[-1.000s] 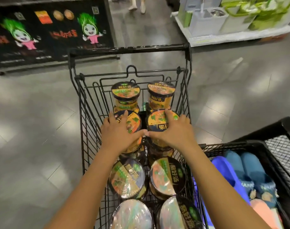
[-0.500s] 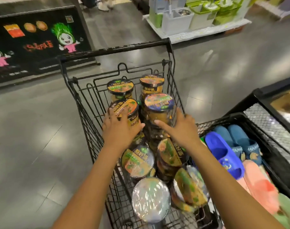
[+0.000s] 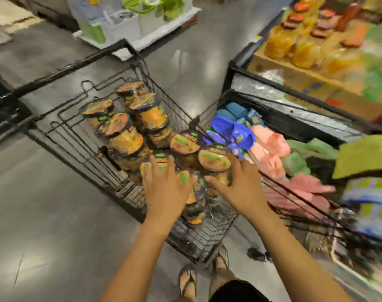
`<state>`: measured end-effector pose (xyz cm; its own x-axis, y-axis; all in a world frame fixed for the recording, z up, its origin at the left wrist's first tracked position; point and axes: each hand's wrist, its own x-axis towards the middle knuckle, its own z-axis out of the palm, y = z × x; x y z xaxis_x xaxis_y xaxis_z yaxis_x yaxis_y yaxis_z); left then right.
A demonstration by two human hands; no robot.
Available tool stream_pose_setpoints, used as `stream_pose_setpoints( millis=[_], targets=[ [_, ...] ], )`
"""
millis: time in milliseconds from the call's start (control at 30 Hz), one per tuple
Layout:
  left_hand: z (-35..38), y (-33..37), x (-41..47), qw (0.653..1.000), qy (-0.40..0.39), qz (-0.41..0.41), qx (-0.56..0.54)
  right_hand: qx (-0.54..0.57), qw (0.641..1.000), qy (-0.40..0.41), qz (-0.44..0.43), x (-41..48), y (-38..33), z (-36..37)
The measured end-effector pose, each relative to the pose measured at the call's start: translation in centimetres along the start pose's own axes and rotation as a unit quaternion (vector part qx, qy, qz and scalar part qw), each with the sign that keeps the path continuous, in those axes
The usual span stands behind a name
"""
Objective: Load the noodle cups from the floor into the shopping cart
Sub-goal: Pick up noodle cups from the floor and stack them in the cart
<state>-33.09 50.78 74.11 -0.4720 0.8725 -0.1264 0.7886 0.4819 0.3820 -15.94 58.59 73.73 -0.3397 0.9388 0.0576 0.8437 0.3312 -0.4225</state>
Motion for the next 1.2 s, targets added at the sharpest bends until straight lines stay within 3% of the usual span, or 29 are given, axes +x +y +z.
stream_pose_setpoints(
  millis=[200,400,767,1000,1200],
  targets=[
    [5.1,6.2,-6.2,0.981,-0.082,0.172,0.032,-0.060,0.985,-0.025,0.158,-11.3,6.7,-1.1],
    [9.9,11.7,-12.7,0.915,-0.207,0.325,0.120,-0.066,0.927,-0.070,0.362,-24.1,11.8,-1.8],
    [16.8,16.1,-33.0,0.724,-0.309,0.559,0.260,-0.005,0.743,-0.009,0.669,-51.7,12.3,-1.7],
    [18.6,12.5,-49.0,0.611,-0.324,0.658,0.297,0.060,0.639,0.034,0.766,-68.5,7.8,-0.7],
    [20.2,10.1,-61.0,0.488,-0.338,0.739,0.319,0.107,0.531,0.078,0.837,-79.8,3.2,0.2]
  ],
)
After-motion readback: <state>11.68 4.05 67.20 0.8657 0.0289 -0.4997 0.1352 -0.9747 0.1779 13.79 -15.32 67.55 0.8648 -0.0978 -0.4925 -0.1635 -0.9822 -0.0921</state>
